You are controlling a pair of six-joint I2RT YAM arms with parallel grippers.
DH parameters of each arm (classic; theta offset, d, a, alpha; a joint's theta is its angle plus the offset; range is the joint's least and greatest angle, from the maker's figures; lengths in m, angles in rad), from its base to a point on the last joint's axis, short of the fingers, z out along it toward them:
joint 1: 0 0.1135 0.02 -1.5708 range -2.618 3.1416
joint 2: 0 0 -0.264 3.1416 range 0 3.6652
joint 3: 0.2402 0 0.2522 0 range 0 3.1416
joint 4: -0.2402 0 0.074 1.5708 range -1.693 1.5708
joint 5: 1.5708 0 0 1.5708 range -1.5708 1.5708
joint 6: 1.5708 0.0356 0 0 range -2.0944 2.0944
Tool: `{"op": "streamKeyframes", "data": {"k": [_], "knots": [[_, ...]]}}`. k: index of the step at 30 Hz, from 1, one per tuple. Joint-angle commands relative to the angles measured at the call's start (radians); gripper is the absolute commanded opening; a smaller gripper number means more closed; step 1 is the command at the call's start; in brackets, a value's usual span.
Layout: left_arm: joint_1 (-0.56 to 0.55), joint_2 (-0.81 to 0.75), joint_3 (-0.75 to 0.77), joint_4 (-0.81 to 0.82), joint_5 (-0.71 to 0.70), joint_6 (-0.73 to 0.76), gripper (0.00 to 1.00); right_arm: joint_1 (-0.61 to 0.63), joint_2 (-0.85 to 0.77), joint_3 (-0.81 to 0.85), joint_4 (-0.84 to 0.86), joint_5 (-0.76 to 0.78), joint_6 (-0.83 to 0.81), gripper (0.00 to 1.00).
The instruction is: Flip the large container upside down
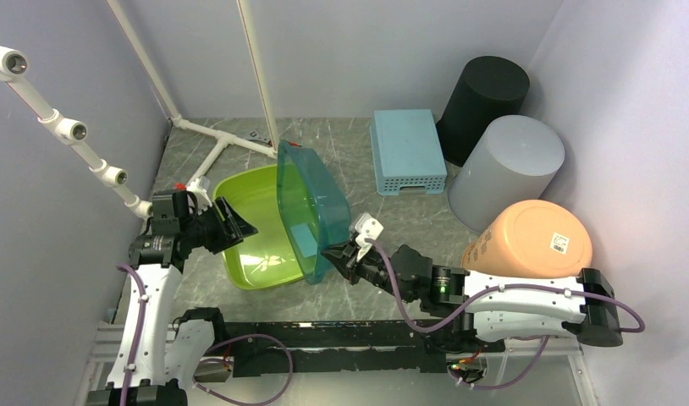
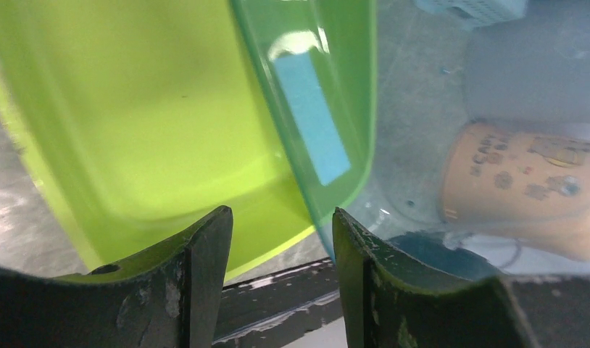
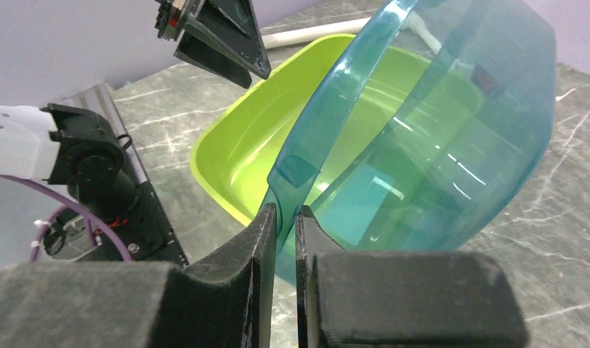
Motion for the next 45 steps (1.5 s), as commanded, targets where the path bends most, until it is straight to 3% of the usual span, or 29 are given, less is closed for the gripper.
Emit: {"op": "streamKeyframes", "data": {"k": [1, 5, 11, 15, 18, 23, 26, 36, 38, 41, 45], "knots": [[-0.004, -0.022, -0.025, 0.169, 0.203, -0.094, 0.58, 0.000, -0.029, -0.036, 0.140, 0.114, -0.078, 0.00], [-0.033, -0.062, -0.040, 0.346, 0.312, -0.226, 0.58, -0.001, -0.018, -0.009, 0.116, 0.206, 0.017, 0.00], [-0.265, -0.046, -0.037, 0.387, 0.189, -0.137, 0.61, -0.013, 0.054, 0.108, -0.040, 0.318, 0.169, 0.00], [-0.414, 0.000, -0.026, 0.322, 0.060, -0.027, 0.59, -0.052, 0.075, 0.150, -0.110, 0.355, 0.366, 0.00], [-0.454, -0.014, -0.012, 0.289, 0.017, 0.032, 0.61, -0.100, 0.072, 0.131, -0.105, 0.320, 0.478, 0.00], [-0.481, -0.061, -0.046, 0.375, 0.138, 0.051, 0.67, -0.203, 0.085, 0.103, -0.086, 0.152, 0.607, 0.00], [-0.525, -0.044, -0.039, 0.379, 0.161, 0.078, 0.69, -0.212, 0.081, 0.079, -0.045, 0.130, 0.621, 0.00], [-0.851, 0.061, -0.024, 0.385, -0.159, 0.142, 0.71, -0.227, 0.097, 0.087, -0.054, 0.101, 0.663, 0.00], [-0.879, 0.084, 0.005, 0.318, -0.238, 0.182, 0.69, -0.228, 0.091, 0.076, -0.037, 0.087, 0.671, 0.00], [-0.885, 0.103, 0.021, 0.278, -0.299, 0.211, 0.59, -0.228, 0.090, 0.074, -0.017, 0.064, 0.664, 0.00], [-0.896, 0.085, -0.015, 0.356, -0.347, 0.175, 0.60, -0.229, 0.113, 0.094, -0.028, 0.044, 0.661, 0.00]]}}
